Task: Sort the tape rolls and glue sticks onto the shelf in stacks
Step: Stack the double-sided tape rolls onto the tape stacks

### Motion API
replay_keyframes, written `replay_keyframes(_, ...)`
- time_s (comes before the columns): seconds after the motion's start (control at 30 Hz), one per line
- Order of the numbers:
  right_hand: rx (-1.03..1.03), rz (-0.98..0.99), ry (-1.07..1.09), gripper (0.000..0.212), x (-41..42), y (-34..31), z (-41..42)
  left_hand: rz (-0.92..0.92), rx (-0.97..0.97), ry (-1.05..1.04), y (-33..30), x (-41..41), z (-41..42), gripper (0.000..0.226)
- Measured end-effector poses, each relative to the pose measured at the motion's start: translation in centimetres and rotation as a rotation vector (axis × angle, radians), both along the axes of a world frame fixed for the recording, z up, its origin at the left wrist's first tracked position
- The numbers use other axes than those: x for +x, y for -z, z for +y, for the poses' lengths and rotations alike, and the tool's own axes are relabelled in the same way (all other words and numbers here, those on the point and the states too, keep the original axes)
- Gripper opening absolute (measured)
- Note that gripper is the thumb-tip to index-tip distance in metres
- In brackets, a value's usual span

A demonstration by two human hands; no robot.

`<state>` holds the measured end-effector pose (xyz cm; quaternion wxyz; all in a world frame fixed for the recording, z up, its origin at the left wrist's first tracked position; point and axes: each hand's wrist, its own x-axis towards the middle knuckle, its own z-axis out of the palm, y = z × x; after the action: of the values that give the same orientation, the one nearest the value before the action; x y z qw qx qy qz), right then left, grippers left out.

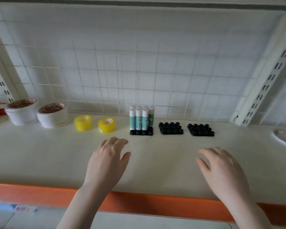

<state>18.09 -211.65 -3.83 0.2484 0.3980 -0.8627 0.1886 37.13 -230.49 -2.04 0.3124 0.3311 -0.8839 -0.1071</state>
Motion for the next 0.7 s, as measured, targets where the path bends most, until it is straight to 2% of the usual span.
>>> replay_keyframes(0.4, -0.211, 0.038, 0.210, 0.026, -5.5, 0.8, 12.1, -0.027, -0.040, 0.169, -1.4, -8.5, 9.6, 0.031)
replay_keyframes(0.7, -0.250, 0.084, 0.262, 0.025, -12.1, 0.4, 21.0, -0.054, -0.041, 0.270, -1.9, -17.1, 17.4, 0.033)
